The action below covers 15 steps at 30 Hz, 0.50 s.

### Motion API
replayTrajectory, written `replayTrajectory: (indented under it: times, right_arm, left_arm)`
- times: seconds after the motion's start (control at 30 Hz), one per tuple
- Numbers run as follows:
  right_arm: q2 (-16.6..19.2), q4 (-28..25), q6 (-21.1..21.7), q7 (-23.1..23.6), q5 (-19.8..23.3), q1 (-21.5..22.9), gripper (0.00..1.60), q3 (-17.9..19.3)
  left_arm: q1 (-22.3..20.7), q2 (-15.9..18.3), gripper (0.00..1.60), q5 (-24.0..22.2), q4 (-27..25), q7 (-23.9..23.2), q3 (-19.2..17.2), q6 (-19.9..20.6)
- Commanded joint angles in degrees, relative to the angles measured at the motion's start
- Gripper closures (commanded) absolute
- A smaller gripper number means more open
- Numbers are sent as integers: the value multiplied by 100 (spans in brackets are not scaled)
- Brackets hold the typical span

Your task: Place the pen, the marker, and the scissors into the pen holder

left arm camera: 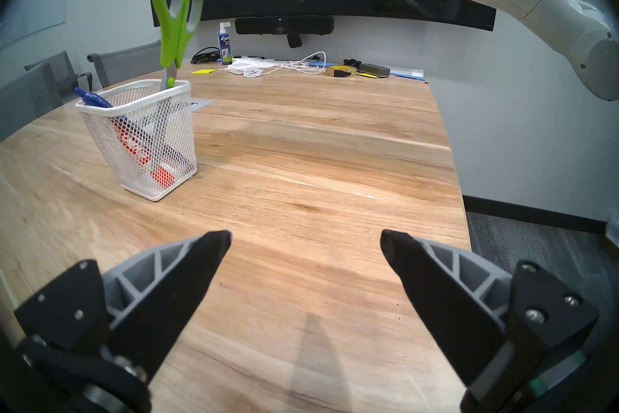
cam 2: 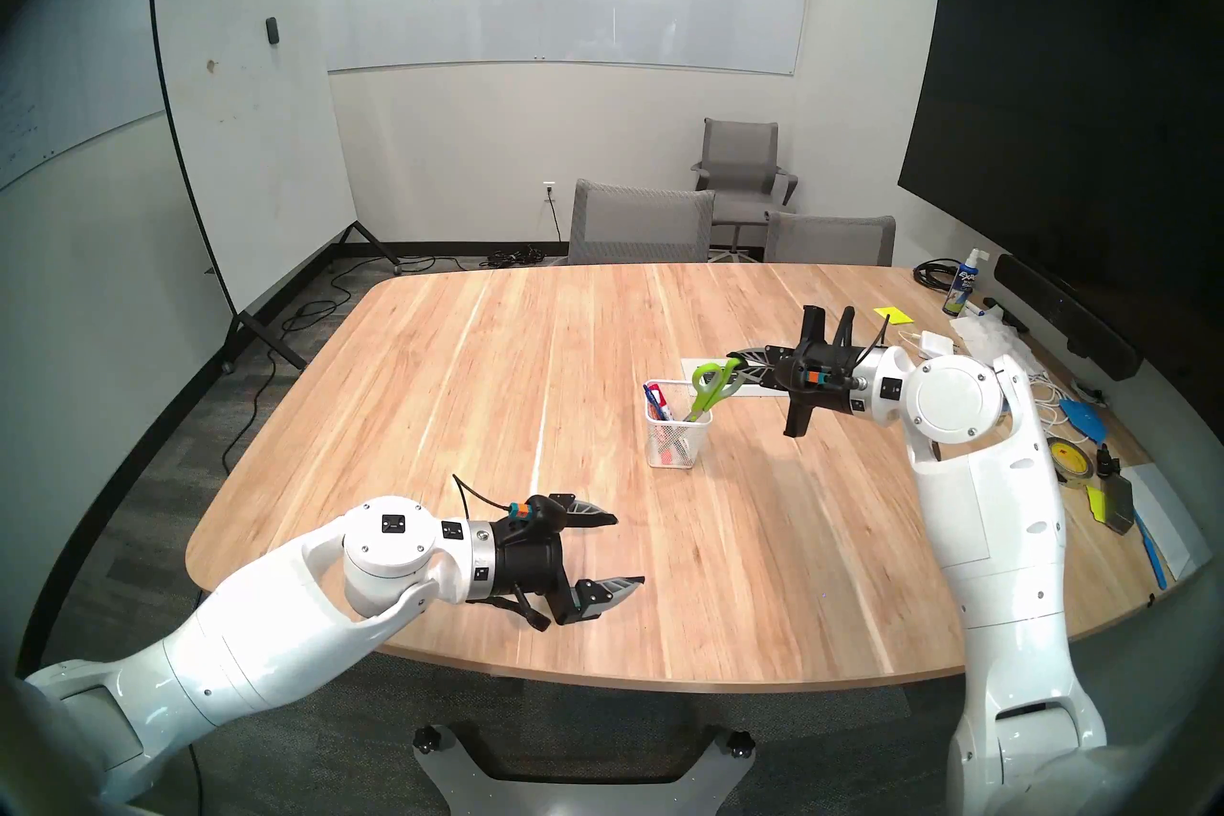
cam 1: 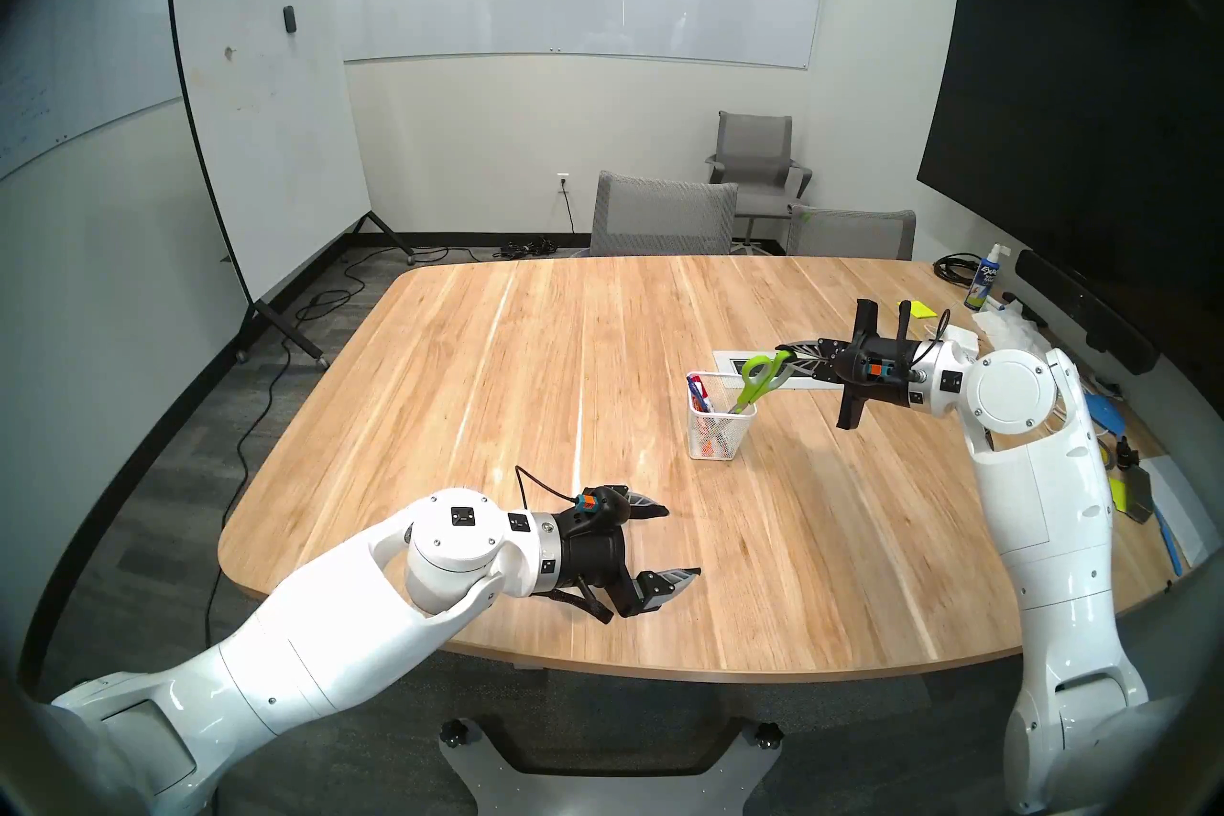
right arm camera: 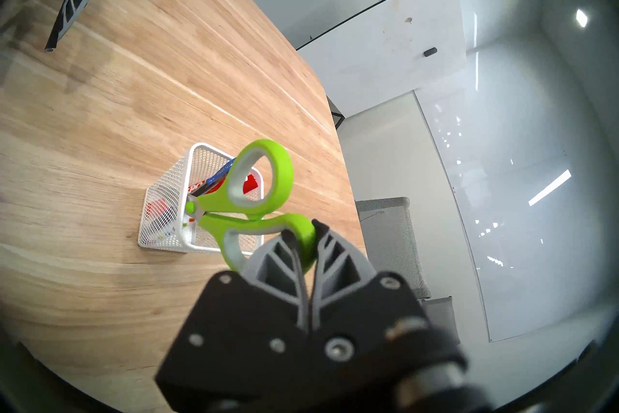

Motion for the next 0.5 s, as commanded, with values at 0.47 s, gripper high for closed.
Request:
replayTrajectory:
  times: [0.47]
  right_arm:
    - [-115, -6, -172, -74, -118, 24, 160, -26]
  left_arm:
    - [-7, 24, 0, -64, -65, -19, -49, -43]
